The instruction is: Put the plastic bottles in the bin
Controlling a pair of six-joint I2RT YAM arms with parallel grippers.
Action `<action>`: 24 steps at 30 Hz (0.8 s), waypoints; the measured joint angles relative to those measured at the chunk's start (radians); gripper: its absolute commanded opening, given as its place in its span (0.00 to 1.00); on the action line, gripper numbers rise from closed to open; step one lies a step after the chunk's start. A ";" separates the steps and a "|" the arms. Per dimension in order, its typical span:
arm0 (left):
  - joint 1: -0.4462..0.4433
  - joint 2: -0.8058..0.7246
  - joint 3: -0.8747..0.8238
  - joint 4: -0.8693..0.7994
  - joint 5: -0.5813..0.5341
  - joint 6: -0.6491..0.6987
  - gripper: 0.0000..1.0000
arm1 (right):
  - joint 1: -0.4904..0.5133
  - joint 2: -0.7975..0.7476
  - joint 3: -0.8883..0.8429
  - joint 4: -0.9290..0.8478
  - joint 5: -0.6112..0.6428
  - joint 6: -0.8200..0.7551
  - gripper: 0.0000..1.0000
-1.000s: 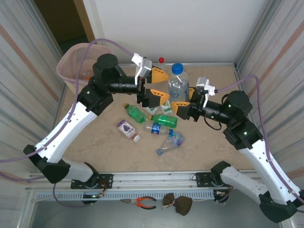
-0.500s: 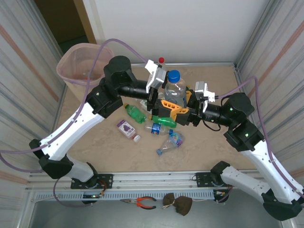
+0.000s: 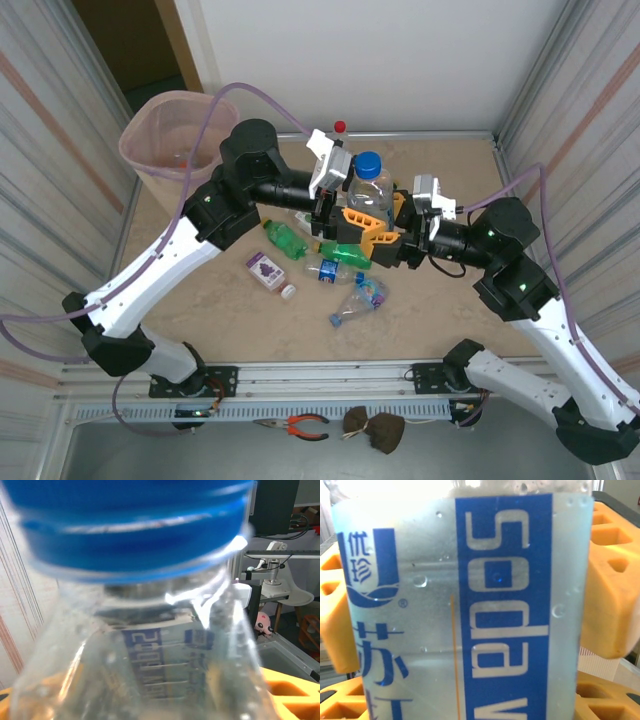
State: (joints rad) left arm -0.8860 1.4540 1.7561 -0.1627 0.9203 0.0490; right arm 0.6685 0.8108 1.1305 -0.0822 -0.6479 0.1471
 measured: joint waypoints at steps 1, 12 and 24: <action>0.000 0.000 0.000 0.003 0.000 0.000 0.62 | 0.000 -0.002 0.000 0.000 0.000 -0.001 0.58; 0.000 0.000 0.000 0.005 0.000 0.000 0.54 | 0.002 -0.006 0.000 -0.002 0.018 -0.016 0.60; 0.000 -0.001 0.000 -0.004 -0.034 0.014 0.54 | 0.005 -0.047 -0.003 -0.036 0.058 -0.029 0.81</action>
State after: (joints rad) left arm -0.8860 1.4528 1.7561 -0.1669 0.8867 0.0631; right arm 0.6735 0.7635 1.1271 -0.1184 -0.5896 0.1181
